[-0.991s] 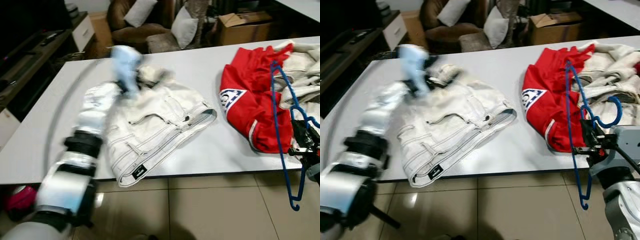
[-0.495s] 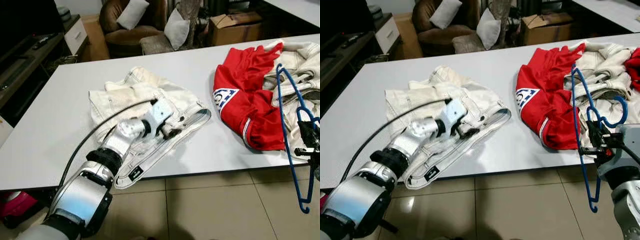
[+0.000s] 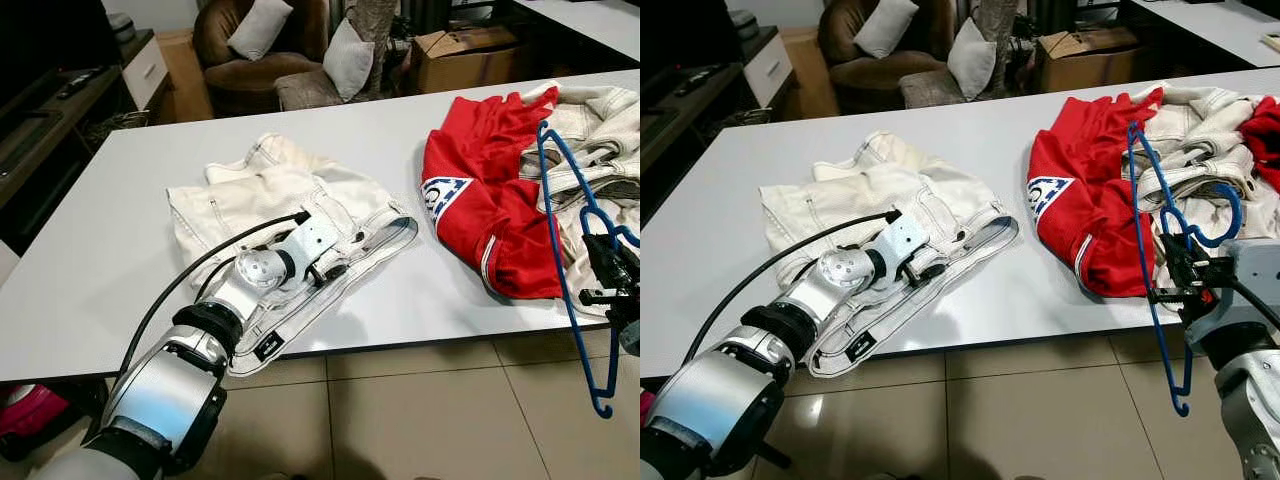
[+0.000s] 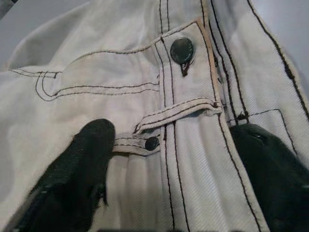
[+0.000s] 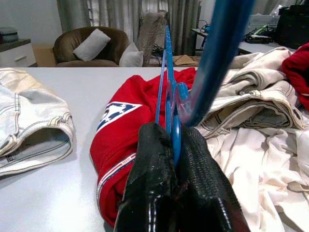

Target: Hang hanger

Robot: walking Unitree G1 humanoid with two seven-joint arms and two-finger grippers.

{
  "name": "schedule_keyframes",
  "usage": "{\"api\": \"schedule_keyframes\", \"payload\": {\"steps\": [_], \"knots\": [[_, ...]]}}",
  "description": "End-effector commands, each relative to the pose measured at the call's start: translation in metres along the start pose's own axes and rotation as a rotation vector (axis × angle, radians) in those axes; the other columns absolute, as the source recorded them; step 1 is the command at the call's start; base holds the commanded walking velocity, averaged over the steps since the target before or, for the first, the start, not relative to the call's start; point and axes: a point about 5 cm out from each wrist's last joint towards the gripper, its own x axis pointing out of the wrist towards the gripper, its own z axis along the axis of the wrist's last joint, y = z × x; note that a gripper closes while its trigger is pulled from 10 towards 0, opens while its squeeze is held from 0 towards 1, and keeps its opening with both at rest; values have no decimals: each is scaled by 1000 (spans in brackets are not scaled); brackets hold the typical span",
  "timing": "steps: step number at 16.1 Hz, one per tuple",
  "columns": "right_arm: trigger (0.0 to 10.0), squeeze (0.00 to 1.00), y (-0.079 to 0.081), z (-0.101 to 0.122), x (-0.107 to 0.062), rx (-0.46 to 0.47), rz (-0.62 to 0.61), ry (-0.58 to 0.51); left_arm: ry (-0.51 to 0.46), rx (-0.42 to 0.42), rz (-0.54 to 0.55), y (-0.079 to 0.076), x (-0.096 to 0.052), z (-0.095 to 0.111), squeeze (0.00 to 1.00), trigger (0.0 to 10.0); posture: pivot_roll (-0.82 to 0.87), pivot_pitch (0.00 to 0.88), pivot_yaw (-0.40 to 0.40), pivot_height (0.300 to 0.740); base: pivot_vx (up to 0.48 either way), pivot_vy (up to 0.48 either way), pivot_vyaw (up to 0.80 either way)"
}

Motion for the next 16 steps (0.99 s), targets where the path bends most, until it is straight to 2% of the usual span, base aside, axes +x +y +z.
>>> {"api": "schedule_keyframes", "payload": {"steps": [1, 8, 10, 16], "knots": [[10000, 0, 4, 4, 1, -4, 24, -16, -4, 3, 20, 7, -2, 2, 0, 0, -319, 0, 98, 740, 0, 0, 0], [10000, 0, 6, 3, 2, -10, 28, -11, -3, -5, 71, 10, 0, 5, 0, 0, -319, 0, 105, 740, 0, 0, 0], [10000, 0, 7, 2, 2, -10, 29, -11, -18, -50, 76, 10, 1, 7, 0, 0, -317, 0, 105, 740, 0, 0, 0], [10000, 0, 10, 1, 3, -14, 41, -8, 9, -29, 93, 12, 0, 3, 0, 0, -313, 0, 102, 740, 0, 0, 0]]}}
